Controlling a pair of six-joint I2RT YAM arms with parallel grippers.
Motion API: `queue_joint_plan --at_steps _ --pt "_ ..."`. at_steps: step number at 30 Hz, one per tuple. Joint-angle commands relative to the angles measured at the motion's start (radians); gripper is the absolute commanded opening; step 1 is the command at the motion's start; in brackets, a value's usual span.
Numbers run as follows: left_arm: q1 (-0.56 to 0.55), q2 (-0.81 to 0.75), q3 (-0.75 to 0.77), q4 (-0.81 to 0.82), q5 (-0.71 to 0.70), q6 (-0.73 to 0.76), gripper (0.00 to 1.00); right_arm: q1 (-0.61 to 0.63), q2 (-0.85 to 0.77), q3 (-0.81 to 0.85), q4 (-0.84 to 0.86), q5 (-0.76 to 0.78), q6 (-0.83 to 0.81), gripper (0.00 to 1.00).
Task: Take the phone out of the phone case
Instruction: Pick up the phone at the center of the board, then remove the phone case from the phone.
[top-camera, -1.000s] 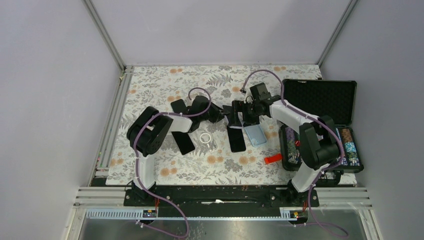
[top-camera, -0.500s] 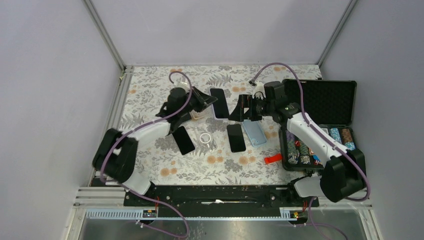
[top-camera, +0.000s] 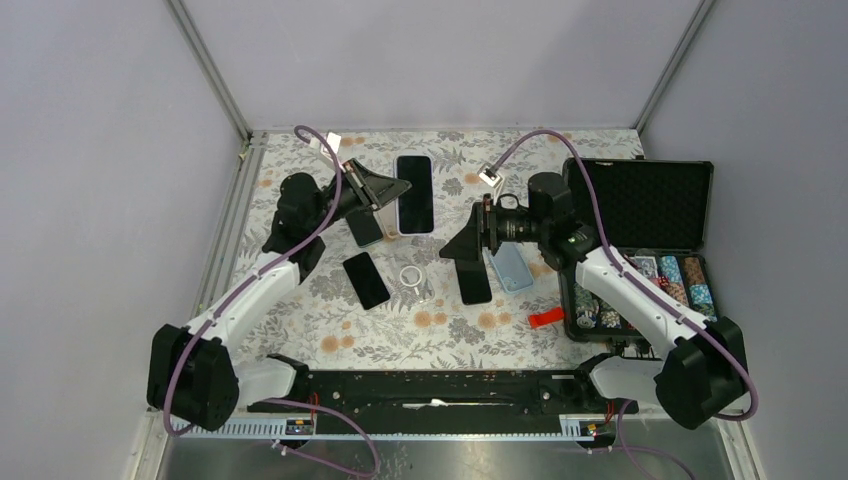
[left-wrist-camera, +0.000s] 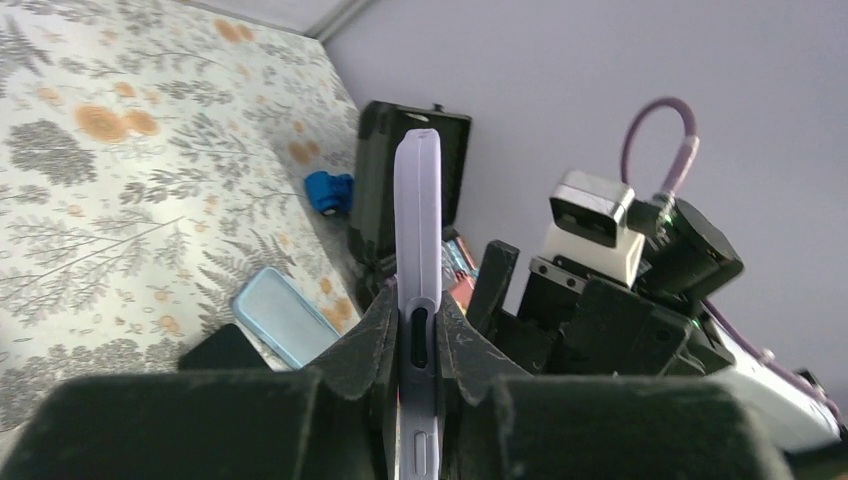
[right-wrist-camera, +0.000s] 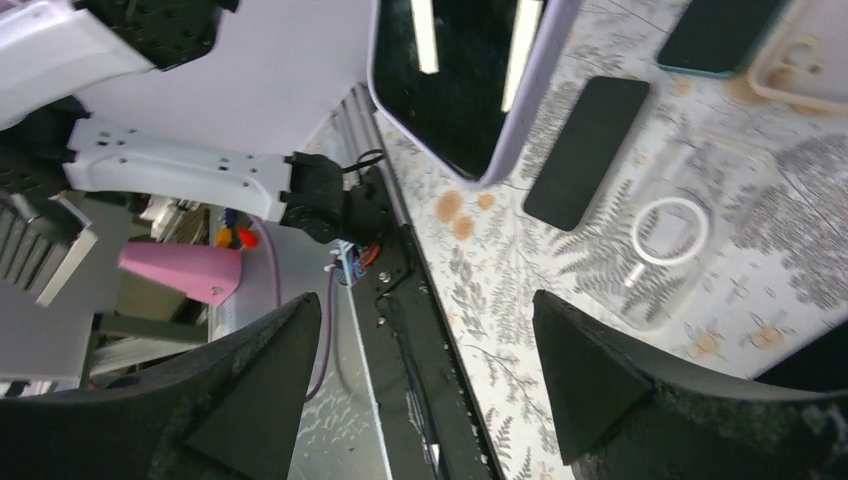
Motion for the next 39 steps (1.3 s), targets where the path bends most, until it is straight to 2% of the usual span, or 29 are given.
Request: queue_joint_plan --at_steps 1,4,6,7,11,15,17,18,21,24,33,36,39 --pt "0.009 -0.093 0.02 0.134 0.149 0.014 0.0 0.038 -0.051 -0.003 0.203 -0.069 0.051 0.81" --pt "0.017 -0.106 0.012 0.198 0.196 -0.033 0.0 0.047 -0.061 -0.003 0.235 -0.03 0.055 0.75" --pt "0.024 -0.108 0.003 0.27 0.231 -0.075 0.0 0.049 -0.066 -0.005 0.242 -0.015 0.033 0.66" --pt "0.026 -0.108 -0.002 0.305 0.25 -0.09 0.0 0.05 -0.07 -0.009 0.258 -0.022 0.026 0.58" --pt "0.026 -0.102 -0.022 0.485 0.345 -0.166 0.0 0.051 -0.089 -0.034 0.314 -0.045 0.02 0.48" --pt "0.026 -0.086 -0.037 0.628 0.367 -0.25 0.0 0.081 -0.102 -0.036 0.347 -0.119 0.0 0.35" --pt "0.026 -0.069 -0.036 0.689 0.376 -0.289 0.0 0.115 -0.114 -0.034 0.338 -0.134 -0.038 0.24" --pt "0.026 -0.059 -0.035 0.718 0.38 -0.308 0.0 0.131 -0.12 -0.027 0.315 -0.129 -0.068 0.23" --pt "0.026 -0.037 -0.042 0.799 0.377 -0.366 0.0 0.157 -0.124 -0.003 0.222 -0.096 -0.148 0.36" --pt "0.026 -0.029 -0.045 0.822 0.369 -0.387 0.0 0.16 -0.123 0.003 0.229 -0.087 -0.152 0.46" --pt "0.026 -0.03 -0.052 0.815 0.37 -0.381 0.0 0.161 -0.12 0.012 0.354 -0.05 -0.064 0.45" --pt "0.026 -0.03 -0.054 0.815 0.37 -0.381 0.0 0.162 -0.116 0.012 0.382 -0.025 -0.041 0.55" --pt "0.026 -0.03 -0.056 0.811 0.369 -0.378 0.0 0.162 -0.115 0.009 0.405 0.001 -0.022 0.58"
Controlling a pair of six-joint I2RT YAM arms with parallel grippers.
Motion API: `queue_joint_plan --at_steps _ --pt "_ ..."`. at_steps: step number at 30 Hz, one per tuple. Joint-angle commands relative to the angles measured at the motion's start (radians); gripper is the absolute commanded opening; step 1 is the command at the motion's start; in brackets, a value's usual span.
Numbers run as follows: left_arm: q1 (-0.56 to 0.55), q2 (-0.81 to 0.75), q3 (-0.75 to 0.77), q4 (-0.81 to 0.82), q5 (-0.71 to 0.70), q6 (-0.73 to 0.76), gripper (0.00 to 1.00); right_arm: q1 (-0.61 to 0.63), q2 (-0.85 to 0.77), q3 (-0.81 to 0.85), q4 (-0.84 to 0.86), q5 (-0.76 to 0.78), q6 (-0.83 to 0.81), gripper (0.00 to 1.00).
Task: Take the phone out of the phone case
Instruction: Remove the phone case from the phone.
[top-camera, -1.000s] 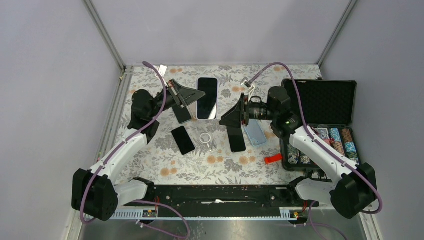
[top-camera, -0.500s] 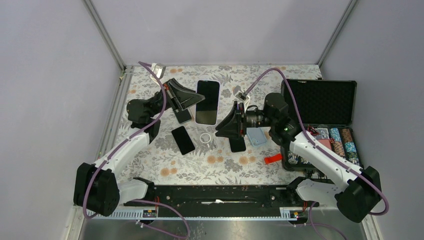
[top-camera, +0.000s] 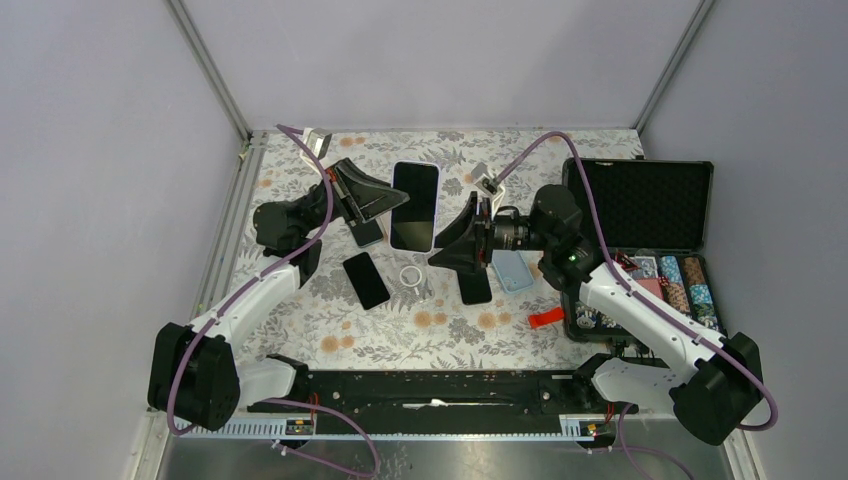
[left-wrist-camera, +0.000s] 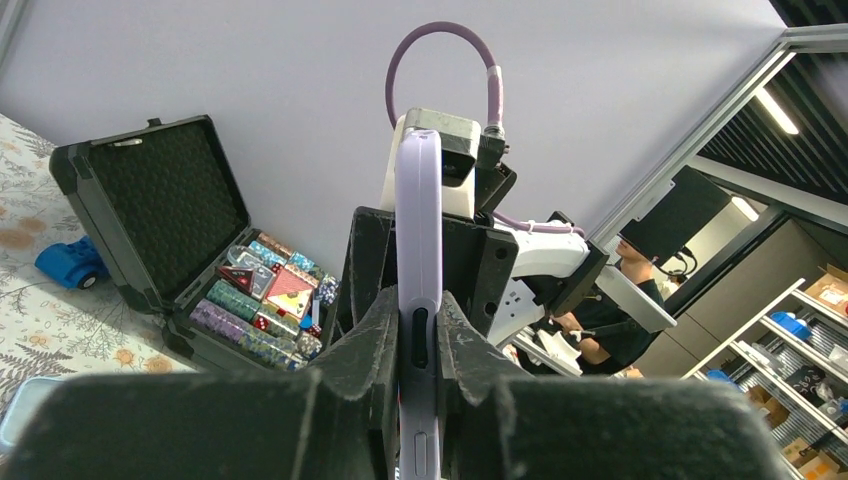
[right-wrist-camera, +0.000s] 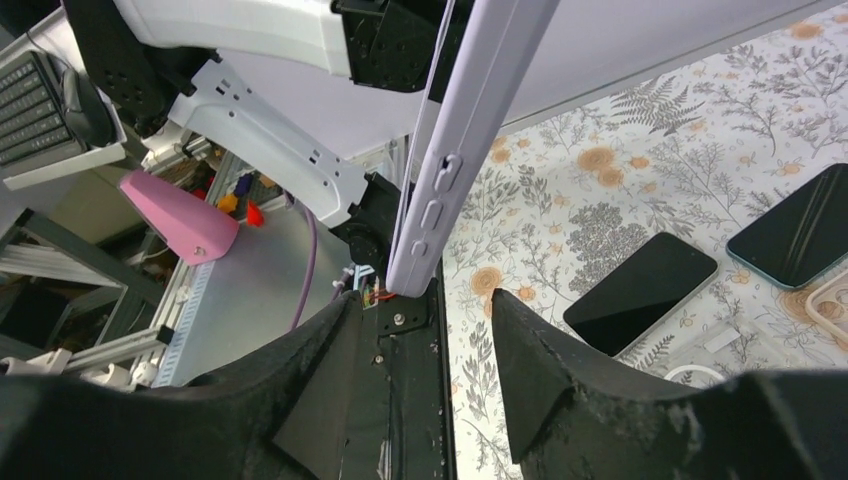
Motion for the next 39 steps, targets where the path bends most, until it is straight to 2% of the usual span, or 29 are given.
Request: queue_joint_plan --at_steps 1,4,10,16,21,29,39 --pt "0.004 -0.013 0.003 0.1 -0.011 -0.009 0.0 0.007 -0.011 0.04 0.102 0.05 0.044 0.57" --pt "0.004 -0.011 0.002 0.102 -0.011 -0.012 0.0 0.007 -0.002 0.051 0.097 0.066 0.05 0.51" --pt "0.004 -0.01 -0.002 0.13 -0.011 -0.044 0.0 0.007 0.024 0.085 0.017 0.079 0.008 0.34" --pt "0.004 -0.008 -0.021 0.194 -0.024 -0.123 0.0 0.006 0.048 0.105 -0.069 0.085 -0.096 0.0" --pt "0.004 -0.017 -0.03 0.225 -0.044 -0.219 0.0 0.006 0.055 0.113 -0.191 0.069 -0.272 0.0" --pt "0.004 -0.049 -0.035 0.115 -0.056 -0.283 0.0 0.006 0.037 0.127 -0.337 0.084 -0.504 0.0" --pt "0.004 -0.053 -0.038 -0.012 -0.049 -0.25 0.0 0.01 0.042 0.142 -0.421 0.135 -0.603 0.0"
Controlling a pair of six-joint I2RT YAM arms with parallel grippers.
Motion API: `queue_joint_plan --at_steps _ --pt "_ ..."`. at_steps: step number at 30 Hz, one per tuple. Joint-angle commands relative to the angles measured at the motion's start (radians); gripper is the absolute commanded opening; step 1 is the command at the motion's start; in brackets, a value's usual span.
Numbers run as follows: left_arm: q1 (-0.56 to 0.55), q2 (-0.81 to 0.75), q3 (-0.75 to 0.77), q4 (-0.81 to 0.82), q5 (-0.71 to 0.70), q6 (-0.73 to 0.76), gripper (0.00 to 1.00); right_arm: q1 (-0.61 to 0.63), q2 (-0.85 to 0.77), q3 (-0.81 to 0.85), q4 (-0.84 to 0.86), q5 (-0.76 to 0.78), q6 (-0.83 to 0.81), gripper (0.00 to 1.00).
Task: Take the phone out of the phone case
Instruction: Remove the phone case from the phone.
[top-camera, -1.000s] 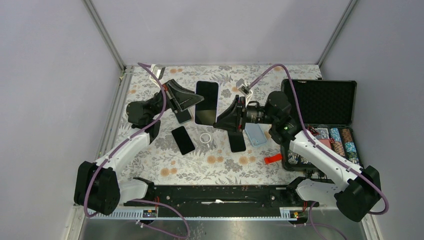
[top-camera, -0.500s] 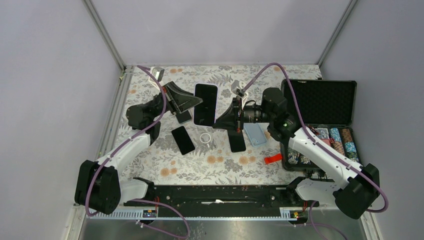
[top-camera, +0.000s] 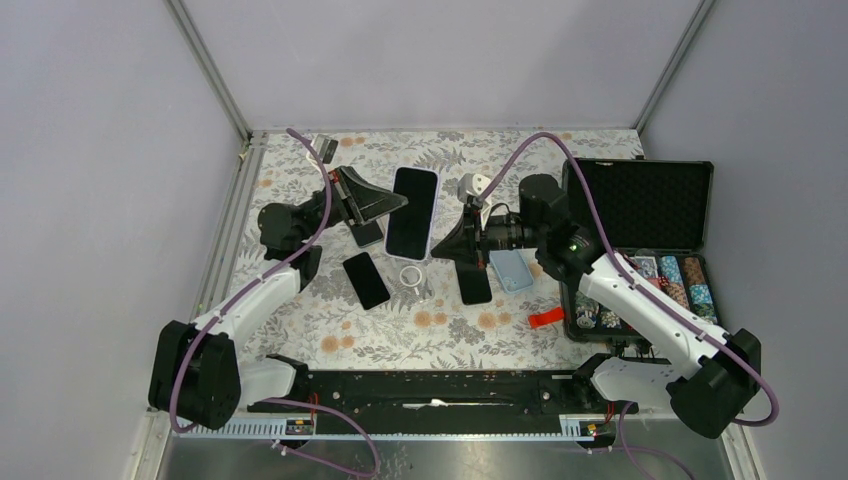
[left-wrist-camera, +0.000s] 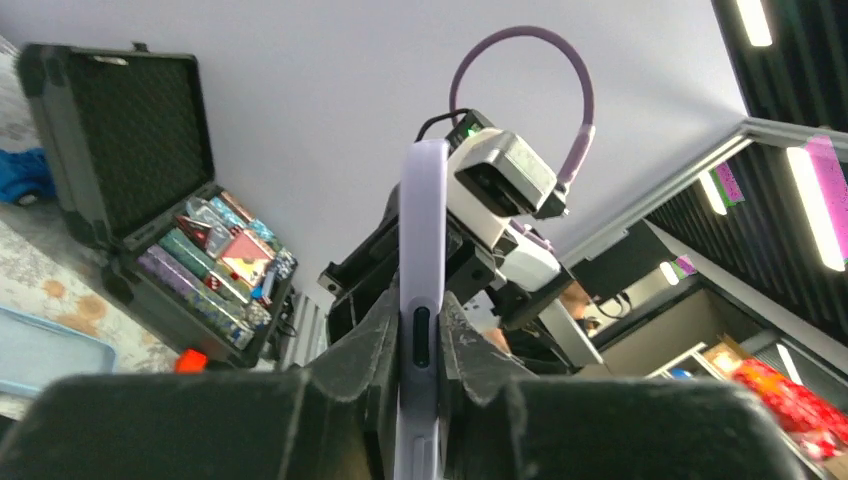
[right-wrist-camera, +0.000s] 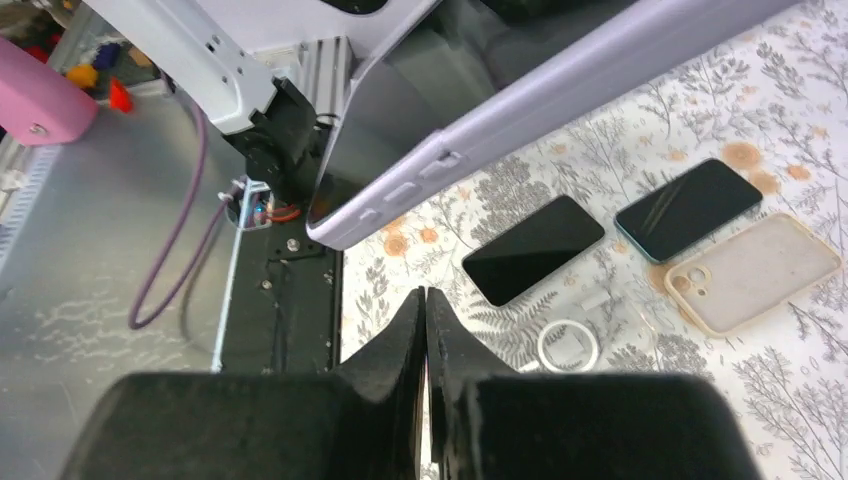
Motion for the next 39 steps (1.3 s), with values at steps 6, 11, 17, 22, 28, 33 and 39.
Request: queue_joint_plan --at_steps 6,11,17,22,28,33,39 --pt "-0.003 -0.041 0.008 -0.002 -0.063 -0.121 0.0 0.002 0.003 0.006 -0.074 0.128 -0.159 0.0" --pt "-0.003 -0.103 0.01 -0.199 -0.149 0.042 0.0 0.004 -0.094 -0.109 0.156 0.098 0.04 0.08" --pt "-0.003 -0.183 -0.037 -0.236 -0.336 0.085 0.0 0.018 -0.201 -0.324 0.594 0.18 0.355 0.75" --pt "-0.019 -0.203 -0.092 -0.144 -0.474 0.046 0.0 0.135 -0.124 -0.379 0.909 0.35 0.505 0.81" --pt "-0.019 -0.211 -0.155 0.006 -0.545 -0.044 0.0 0.301 0.029 -0.308 0.982 0.609 0.379 0.81" --pt "-0.019 -0.223 -0.209 0.104 -0.602 -0.098 0.0 0.344 0.16 -0.289 1.152 0.728 0.378 0.8" --pt "-0.019 -0.221 -0.247 0.164 -0.627 -0.137 0.0 0.362 0.261 -0.253 1.327 0.725 0.37 0.63"
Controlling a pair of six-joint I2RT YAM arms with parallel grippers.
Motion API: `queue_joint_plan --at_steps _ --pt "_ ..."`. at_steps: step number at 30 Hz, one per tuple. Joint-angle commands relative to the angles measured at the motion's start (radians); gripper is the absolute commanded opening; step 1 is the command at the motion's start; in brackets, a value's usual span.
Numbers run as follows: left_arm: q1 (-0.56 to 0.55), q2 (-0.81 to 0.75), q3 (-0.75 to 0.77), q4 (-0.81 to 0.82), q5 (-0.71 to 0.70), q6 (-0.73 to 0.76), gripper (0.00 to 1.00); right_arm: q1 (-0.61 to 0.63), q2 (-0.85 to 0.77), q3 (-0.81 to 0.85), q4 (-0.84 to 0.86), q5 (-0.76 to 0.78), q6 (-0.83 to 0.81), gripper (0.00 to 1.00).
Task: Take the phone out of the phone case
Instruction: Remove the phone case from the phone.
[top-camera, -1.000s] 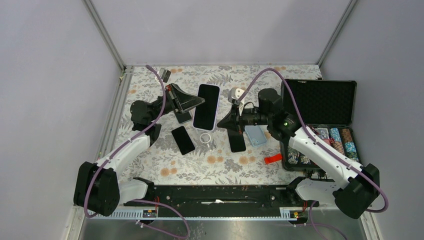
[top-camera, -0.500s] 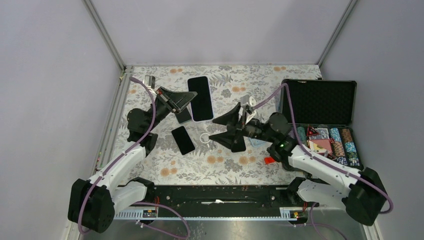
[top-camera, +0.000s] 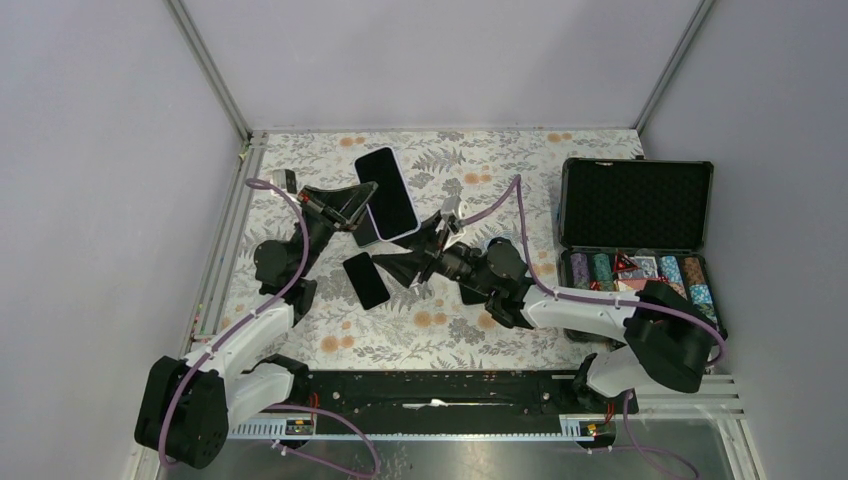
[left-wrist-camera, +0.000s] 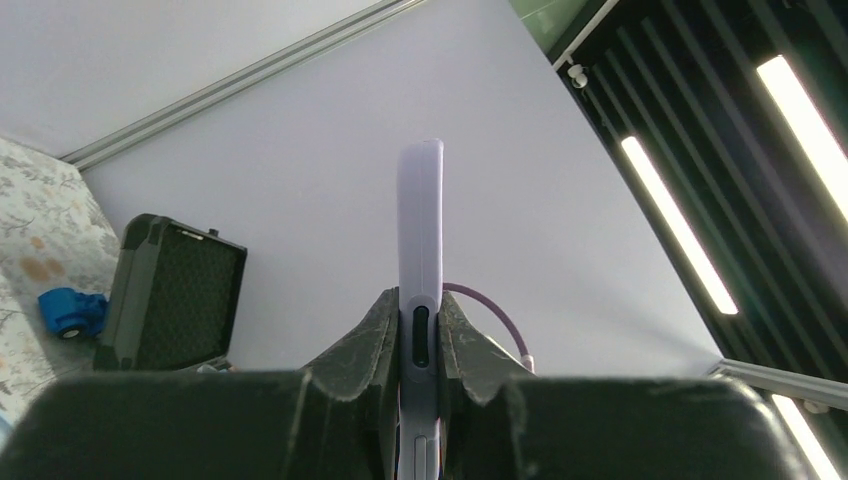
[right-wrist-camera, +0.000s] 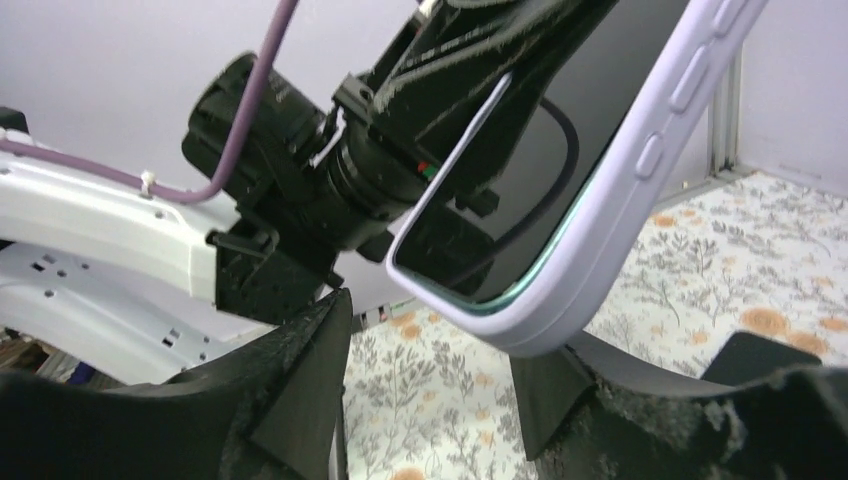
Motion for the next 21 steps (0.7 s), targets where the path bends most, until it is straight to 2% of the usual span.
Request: queue_joint_plan --at_steps 1,5,7,15,19,21 --pt "-0.002 -0.031 -0.008 0.201 -0.07 -0.059 0.0 0.019 0.035 0.074 0.222 0.069 -0.024 0.62" --pt "-0.002 -0.043 -0.013 0.193 -0.082 -0.059 0.0 0.021 0.029 0.084 0.225 0.077 -0.024 0.7" --pt "-0.002 -0.048 -0.016 0.188 -0.088 -0.058 0.0 0.021 0.021 0.078 0.224 0.091 -0.022 0.7" --pt "-0.002 -0.066 -0.011 0.146 -0.086 -0.075 0.0 0.021 0.01 0.109 0.095 0.114 -0.017 0.36" --pt "-0.002 -0.08 0.0 0.104 -0.075 -0.083 0.0 0.02 0.002 0.102 0.059 0.149 -0.033 0.25" --pt "-0.002 -0.09 0.009 0.067 -0.063 -0.098 0.0 0.019 -0.003 0.101 0.021 0.169 -0.062 0.23"
